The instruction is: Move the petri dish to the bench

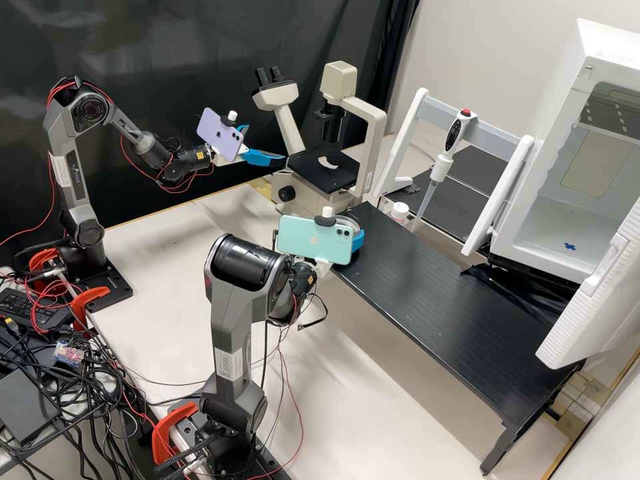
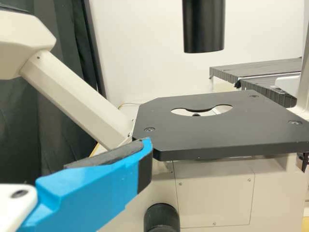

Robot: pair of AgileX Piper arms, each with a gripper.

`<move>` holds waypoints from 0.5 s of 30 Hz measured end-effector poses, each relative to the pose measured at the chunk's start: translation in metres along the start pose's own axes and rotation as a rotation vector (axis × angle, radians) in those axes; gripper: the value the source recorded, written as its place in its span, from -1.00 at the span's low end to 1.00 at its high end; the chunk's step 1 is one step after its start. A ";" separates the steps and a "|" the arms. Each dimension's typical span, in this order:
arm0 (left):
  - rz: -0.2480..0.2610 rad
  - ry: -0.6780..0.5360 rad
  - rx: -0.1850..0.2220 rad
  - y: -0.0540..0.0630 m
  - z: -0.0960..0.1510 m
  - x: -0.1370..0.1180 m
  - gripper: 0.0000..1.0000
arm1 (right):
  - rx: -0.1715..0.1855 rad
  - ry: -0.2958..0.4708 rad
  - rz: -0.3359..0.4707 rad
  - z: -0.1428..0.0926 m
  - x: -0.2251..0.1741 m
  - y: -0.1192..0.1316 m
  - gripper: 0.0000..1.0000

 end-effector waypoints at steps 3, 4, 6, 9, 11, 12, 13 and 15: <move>0.000 0.000 0.000 0.000 0.000 0.000 1.00 | 0.000 0.000 0.000 0.000 -0.005 0.000 1.00; 0.000 0.000 0.000 0.000 0.000 0.000 1.00 | 0.000 0.002 0.003 0.000 -0.007 0.001 1.00; 0.000 0.000 0.000 0.000 0.000 0.000 1.00 | 0.000 0.012 0.017 -0.002 -0.013 0.003 1.00; 0.000 0.000 0.000 0.000 0.000 0.000 1.00 | 0.001 0.037 0.052 -0.005 -0.024 0.009 1.00; 0.000 0.000 0.000 0.000 0.000 0.000 1.00 | 0.000 0.059 0.095 -0.008 -0.033 0.014 1.00; 0.000 0.000 0.000 0.000 0.000 0.000 1.00 | 0.002 0.061 0.120 -0.010 -0.037 0.016 1.00; 0.000 0.000 0.000 0.000 0.000 0.000 1.00 | 0.000 0.066 0.156 -0.013 -0.044 0.020 1.00; 0.000 0.000 0.000 0.000 0.000 0.000 1.00 | 0.022 0.074 0.222 -0.017 -0.056 0.028 1.00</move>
